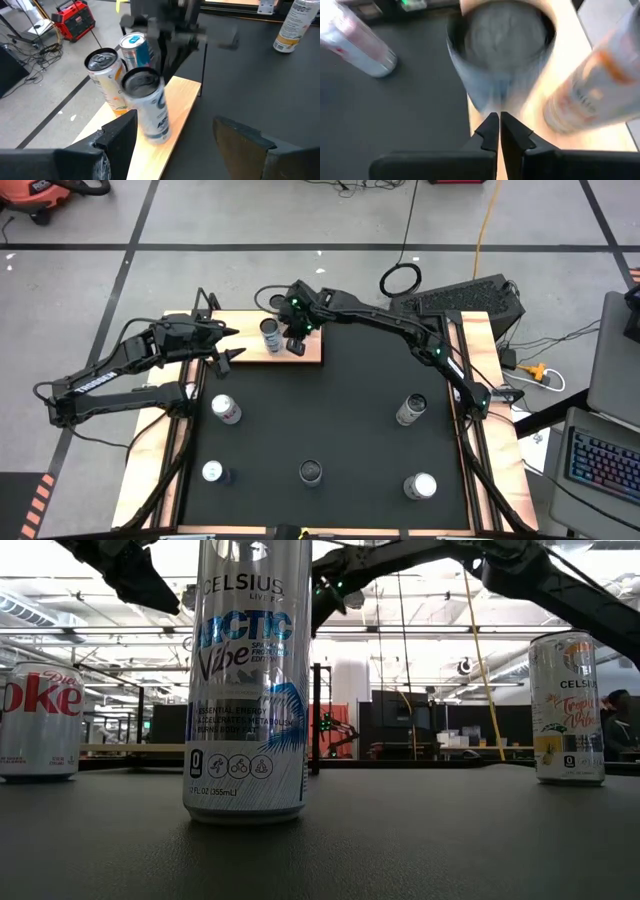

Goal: Place canned beverage on shelf
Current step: Put the top white blue soda can on the shelf

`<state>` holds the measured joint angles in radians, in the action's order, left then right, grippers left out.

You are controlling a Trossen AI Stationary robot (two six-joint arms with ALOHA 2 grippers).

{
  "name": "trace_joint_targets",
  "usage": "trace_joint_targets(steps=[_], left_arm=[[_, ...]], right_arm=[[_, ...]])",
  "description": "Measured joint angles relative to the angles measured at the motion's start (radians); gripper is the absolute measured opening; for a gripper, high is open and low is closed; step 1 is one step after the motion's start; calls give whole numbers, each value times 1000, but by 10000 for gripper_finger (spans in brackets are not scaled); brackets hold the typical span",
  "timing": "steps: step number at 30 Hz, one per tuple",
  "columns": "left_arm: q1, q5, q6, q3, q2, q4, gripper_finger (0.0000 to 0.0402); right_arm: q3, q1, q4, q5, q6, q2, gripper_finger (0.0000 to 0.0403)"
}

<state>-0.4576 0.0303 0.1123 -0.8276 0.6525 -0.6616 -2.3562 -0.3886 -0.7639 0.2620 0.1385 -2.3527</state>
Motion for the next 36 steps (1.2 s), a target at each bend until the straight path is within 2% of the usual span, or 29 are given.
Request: trace_joint_targets(steps=[31, 36], left_arm=[[0, 0, 5, 0, 0, 3, 261], [0, 0, 0, 0, 0, -3, 261]], right_arm=[[0, 12, 256, 37, -115, -19, 0], [1, 10, 233, 58, -135, -29, 0]])
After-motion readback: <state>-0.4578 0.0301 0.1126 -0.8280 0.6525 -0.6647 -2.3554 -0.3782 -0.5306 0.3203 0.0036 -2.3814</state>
